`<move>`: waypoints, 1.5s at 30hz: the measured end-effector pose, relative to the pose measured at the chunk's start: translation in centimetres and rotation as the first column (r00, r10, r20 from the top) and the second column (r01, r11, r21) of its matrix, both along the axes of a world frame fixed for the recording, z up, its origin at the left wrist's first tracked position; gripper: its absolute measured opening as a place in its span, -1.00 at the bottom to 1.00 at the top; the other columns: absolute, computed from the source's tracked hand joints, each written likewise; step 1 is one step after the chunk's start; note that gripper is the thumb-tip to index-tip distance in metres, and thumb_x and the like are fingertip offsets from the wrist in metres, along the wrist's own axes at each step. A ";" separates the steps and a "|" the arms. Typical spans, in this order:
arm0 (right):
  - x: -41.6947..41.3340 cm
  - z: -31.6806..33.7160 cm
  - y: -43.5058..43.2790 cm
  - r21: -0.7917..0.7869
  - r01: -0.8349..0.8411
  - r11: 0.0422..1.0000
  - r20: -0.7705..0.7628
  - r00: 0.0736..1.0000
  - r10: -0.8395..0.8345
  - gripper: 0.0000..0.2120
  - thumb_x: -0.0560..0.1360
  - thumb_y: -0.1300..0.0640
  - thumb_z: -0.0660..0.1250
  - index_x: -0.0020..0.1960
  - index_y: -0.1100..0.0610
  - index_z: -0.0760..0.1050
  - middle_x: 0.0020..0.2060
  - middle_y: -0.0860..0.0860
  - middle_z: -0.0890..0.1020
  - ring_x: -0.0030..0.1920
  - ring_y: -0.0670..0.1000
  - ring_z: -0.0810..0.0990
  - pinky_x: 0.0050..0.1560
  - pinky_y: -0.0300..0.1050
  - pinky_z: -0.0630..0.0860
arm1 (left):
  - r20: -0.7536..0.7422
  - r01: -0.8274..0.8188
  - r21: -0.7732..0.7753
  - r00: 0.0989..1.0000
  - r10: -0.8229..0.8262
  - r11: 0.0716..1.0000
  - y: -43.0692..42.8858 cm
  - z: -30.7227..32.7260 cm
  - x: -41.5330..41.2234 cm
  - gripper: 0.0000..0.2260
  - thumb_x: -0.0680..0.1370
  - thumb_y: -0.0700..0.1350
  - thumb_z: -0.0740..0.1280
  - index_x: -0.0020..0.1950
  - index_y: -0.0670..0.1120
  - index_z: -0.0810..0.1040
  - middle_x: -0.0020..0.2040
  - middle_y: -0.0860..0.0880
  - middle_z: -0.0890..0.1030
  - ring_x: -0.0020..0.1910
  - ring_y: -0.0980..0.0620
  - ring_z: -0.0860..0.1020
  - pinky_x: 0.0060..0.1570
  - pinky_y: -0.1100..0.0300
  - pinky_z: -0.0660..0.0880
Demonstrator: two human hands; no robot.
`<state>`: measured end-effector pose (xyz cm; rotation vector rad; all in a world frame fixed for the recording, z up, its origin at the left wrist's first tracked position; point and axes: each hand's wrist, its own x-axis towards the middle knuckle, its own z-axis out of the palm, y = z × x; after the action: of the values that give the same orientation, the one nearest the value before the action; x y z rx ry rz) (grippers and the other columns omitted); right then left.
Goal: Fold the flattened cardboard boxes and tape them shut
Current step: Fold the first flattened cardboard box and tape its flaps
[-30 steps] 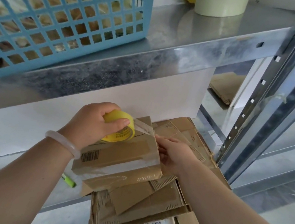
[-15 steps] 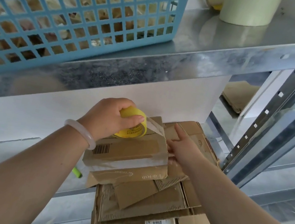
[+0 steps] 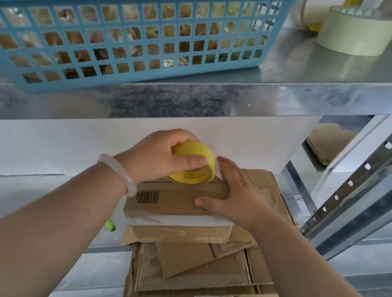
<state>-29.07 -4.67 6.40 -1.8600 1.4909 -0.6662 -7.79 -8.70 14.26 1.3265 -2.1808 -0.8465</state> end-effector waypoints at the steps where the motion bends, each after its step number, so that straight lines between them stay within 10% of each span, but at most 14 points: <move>1: -0.2 0.0 0.0 0.009 -0.006 1.000 -0.001 1.000 0.006 0.03 0.26 -0.33 0.51 0.57 -0.14 0.09 0.50 -0.30 0.09 0.36 -0.37 0.07 0.39 -0.28 0.08 | -0.050 0.008 0.041 0.999 -0.006 0.999 0.2 0.0 0.3 -0.64 0.36 0.38 0.35 0.02 0.21 0.53 -0.17 0.22 0.63 -0.14 0.22 0.59 -0.15 0.23 0.48; 15: -0.5 -0.5 -0.2 -0.011 0.002 1.000 0.032 0.999 -0.002 -0.14 0.18 -0.33 0.53 0.43 -0.25 0.34 0.38 -0.38 0.19 0.37 -0.30 0.20 0.38 -0.23 0.17 | 0.119 -0.060 -0.191 0.989 0.084 0.980 1.1 0.4 3.8 -0.68 0.35 0.27 0.44 0.08 0.30 0.58 -0.04 0.40 0.53 -0.02 0.28 0.52 -0.12 0.42 0.39; 21: -0.2 -0.3 -0.1 0.013 -0.028 1.000 0.034 0.999 0.028 -0.14 0.14 -0.42 0.46 0.41 -0.33 0.34 0.38 -0.40 0.16 0.38 -0.27 0.20 0.37 -0.20 0.19 | 0.345 -0.011 -0.279 0.932 0.111 0.960 1.0 1.1 6.0 -0.55 0.29 0.32 0.45 0.16 0.32 0.56 -0.01 0.26 0.50 -0.02 0.14 0.48 -0.07 0.18 0.41; 28: -0.2 -0.1 0.0 0.007 -0.033 0.999 0.020 0.999 0.033 -0.13 0.12 -0.45 0.45 0.40 -0.35 0.34 0.38 -0.42 0.16 0.37 -0.29 0.20 0.37 -0.18 0.20 | 0.076 -0.035 -0.114 0.996 0.044 0.993 1.5 1.1 8.6 -0.79 0.37 0.30 0.31 -0.03 0.34 0.55 -0.05 0.33 0.60 -0.05 0.30 0.55 -0.10 0.26 0.49; 40: 0.0 -0.1 -0.1 -0.011 -0.051 0.999 -0.025 0.998 0.050 -0.15 0.09 -0.52 0.42 0.35 -0.44 0.31 0.34 -0.57 0.11 0.38 -0.31 0.23 0.43 -0.07 0.28 | 0.201 -0.108 -0.204 0.968 0.150 0.973 1.4 0.1 11.0 -0.57 0.30 0.47 0.16 -0.12 0.25 0.63 -0.16 0.24 0.61 -0.12 0.29 0.54 -0.14 0.25 0.47; 45: -0.2 0.0 0.0 -0.020 -0.052 0.998 -0.011 0.999 0.052 -0.15 0.12 -0.48 0.44 0.38 -0.36 0.36 0.36 -0.51 0.15 0.39 -0.31 0.19 0.44 -0.12 0.22 | 0.540 -0.092 -0.331 0.798 0.268 0.939 1.3 -0.3 11.0 -0.43 0.33 0.53 0.07 -0.08 0.16 0.64 -0.15 0.14 0.60 -0.16 0.11 0.53 -0.17 0.12 0.52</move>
<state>-29.27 -4.64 6.44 -1.9134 1.4424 -0.6499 3.17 -7.39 13.95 1.7647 -2.4275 -0.0152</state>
